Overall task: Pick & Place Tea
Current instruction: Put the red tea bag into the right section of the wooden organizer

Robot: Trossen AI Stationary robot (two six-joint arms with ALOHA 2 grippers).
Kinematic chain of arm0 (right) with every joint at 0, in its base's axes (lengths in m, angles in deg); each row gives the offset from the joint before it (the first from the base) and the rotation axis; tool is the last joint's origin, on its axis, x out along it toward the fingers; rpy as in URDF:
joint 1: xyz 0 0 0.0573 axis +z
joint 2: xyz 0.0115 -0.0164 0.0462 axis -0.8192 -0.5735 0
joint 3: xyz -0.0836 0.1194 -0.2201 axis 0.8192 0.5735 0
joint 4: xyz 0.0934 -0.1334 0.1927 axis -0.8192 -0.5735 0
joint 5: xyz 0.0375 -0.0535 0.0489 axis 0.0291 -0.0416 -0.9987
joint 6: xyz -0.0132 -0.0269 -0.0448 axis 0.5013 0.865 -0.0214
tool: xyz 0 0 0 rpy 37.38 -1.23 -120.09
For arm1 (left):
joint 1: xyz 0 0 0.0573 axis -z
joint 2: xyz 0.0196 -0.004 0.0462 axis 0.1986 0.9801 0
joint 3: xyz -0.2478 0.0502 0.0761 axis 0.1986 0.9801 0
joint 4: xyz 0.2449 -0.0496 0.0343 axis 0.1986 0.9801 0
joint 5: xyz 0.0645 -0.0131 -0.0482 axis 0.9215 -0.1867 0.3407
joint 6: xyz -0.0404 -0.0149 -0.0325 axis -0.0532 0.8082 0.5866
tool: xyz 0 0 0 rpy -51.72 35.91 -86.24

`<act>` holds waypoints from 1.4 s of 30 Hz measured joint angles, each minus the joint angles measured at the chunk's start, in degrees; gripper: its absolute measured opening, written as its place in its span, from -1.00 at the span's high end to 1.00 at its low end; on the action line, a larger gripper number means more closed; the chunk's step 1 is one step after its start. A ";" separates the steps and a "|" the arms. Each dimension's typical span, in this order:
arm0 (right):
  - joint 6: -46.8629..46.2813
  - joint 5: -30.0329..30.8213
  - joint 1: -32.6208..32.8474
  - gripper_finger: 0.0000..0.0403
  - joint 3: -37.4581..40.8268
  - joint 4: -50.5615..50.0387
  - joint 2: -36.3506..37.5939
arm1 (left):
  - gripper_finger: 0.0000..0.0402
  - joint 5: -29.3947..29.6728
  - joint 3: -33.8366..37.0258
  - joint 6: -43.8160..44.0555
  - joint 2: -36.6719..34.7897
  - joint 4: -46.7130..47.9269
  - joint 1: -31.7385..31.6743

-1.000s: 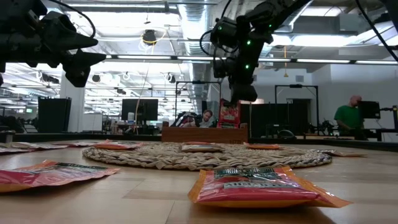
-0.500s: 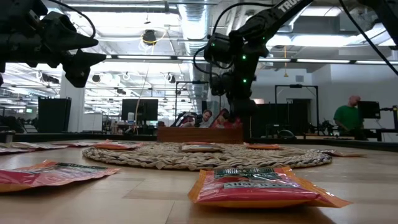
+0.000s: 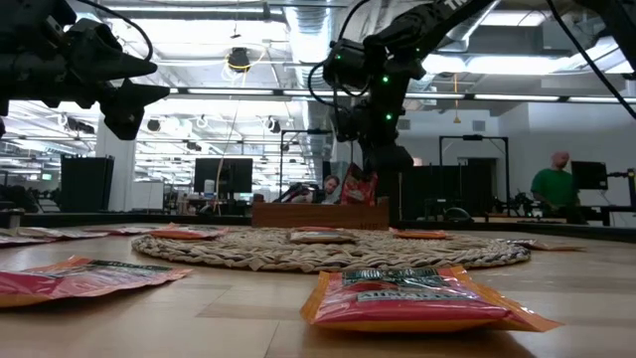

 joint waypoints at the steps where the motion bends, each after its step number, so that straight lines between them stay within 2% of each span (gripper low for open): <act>1: 0.75 0.00 0.01 1.00 -0.03 0.08 -0.01 | 0.15 0.00 0.00 0.02 0.00 0.00 -0.02; 23: 5.57 -0.15 0.42 1.00 -0.01 -4.34 -0.01 | 0.15 0.17 -0.01 -0.04 0.00 0.00 -0.01; 28: 5.59 -2.73 0.02 1.00 -0.01 -4.37 -0.01 | 0.15 0.17 0.00 -0.04 0.00 0.00 -0.02; 42: 5.57 -3.87 -0.85 1.00 -0.01 -6.43 -1.52 | 0.15 0.20 0.00 0.17 -0.01 -0.69 -0.02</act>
